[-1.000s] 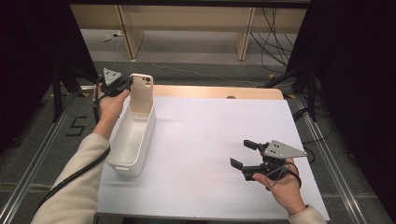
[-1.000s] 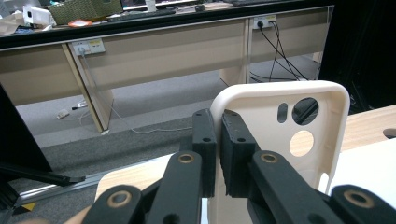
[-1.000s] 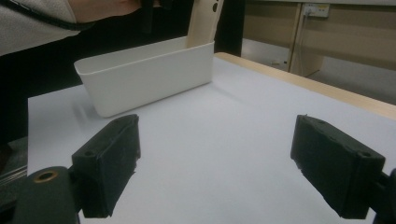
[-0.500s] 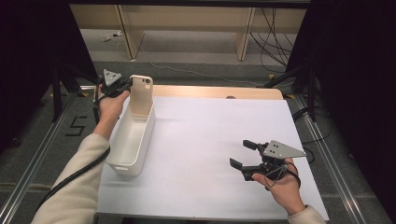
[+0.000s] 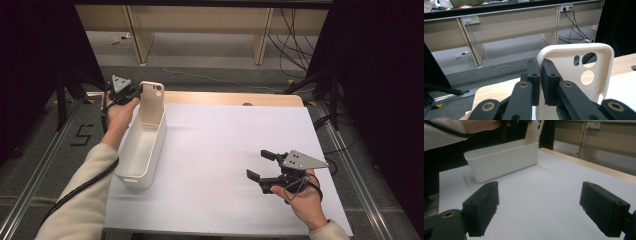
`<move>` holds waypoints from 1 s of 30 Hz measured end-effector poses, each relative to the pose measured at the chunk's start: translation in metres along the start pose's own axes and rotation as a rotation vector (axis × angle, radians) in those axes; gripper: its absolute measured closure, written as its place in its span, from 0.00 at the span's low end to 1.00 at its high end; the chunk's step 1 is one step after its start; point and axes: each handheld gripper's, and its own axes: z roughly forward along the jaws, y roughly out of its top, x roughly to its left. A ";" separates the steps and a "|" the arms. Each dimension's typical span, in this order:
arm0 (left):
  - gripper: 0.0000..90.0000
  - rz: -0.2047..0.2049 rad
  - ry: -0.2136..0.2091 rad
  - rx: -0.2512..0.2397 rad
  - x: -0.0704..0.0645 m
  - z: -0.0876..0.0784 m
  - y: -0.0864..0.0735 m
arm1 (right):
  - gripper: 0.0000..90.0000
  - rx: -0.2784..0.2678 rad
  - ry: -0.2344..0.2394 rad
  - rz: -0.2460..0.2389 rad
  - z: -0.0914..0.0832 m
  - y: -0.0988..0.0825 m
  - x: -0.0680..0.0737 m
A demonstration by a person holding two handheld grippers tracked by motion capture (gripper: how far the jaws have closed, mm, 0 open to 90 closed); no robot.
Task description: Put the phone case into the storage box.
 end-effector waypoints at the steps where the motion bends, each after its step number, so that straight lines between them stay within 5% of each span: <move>1: 0.94 -0.001 0.000 0.000 0.000 0.000 0.000 | 0.19 0.000 -0.001 0.000 0.000 0.000 0.000; 25: 0.94 -0.015 0.003 0.030 0.001 0.004 -0.007 | 0.19 0.010 0.014 0.026 0.001 0.000 0.001; 30: 0.94 -0.018 -0.002 0.037 0.001 0.004 -0.010 | 0.19 -0.002 0.004 -0.001 0.001 0.000 0.000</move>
